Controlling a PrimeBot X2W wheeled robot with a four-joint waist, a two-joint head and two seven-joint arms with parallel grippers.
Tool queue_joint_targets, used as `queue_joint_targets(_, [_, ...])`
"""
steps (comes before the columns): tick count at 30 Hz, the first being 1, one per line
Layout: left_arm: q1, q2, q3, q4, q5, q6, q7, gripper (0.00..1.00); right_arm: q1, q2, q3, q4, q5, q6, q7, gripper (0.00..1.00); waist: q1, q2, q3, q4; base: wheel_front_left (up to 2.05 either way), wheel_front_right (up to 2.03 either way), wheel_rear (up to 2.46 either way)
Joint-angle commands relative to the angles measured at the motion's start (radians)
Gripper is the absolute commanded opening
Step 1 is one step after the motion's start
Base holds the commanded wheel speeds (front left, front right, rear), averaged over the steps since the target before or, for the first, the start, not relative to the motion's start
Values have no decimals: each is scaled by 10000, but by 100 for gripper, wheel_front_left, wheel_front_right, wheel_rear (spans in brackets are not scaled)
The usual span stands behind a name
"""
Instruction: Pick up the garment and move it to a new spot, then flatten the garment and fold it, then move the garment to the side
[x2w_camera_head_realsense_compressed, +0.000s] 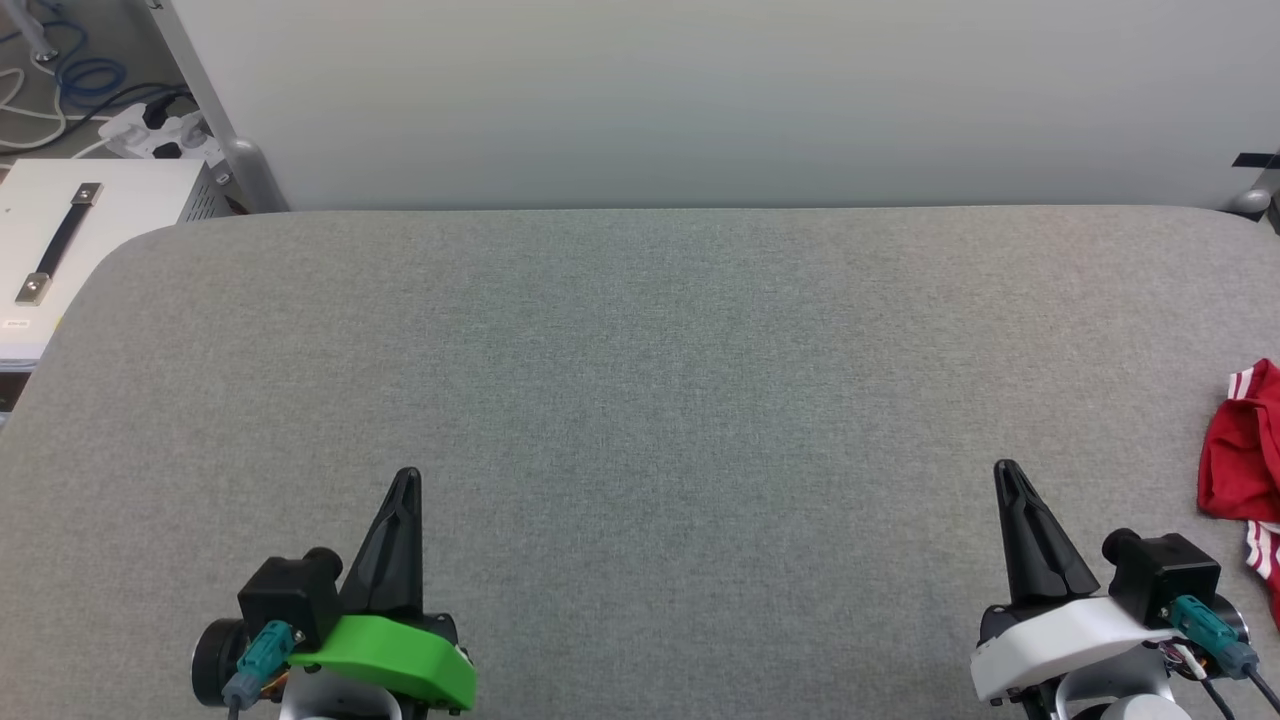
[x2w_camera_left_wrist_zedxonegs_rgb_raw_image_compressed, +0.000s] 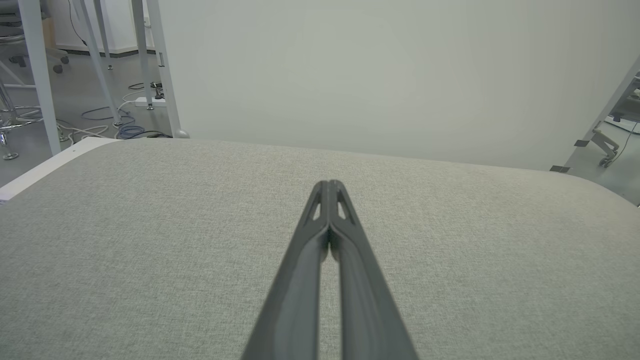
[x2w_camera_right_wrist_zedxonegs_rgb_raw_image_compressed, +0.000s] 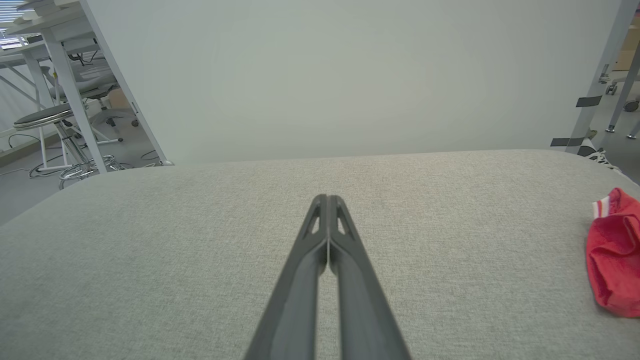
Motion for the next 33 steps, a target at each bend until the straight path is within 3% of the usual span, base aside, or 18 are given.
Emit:
queue_joint_targets(1, [-101, -23, 15, -34, 133, 80, 83, 0, -51, 15, -21, -81, -91, -3, 70, 0, 0, 0, -4, -2, 0, 0, 0])
queue_joint_targets(33, [-207, -43, 131, -232, 796, 404, 728, 0, -99, 28, -96, -310, -659, -6, 706, 0, 0, 0, -86, -63, 0, 0, 0])
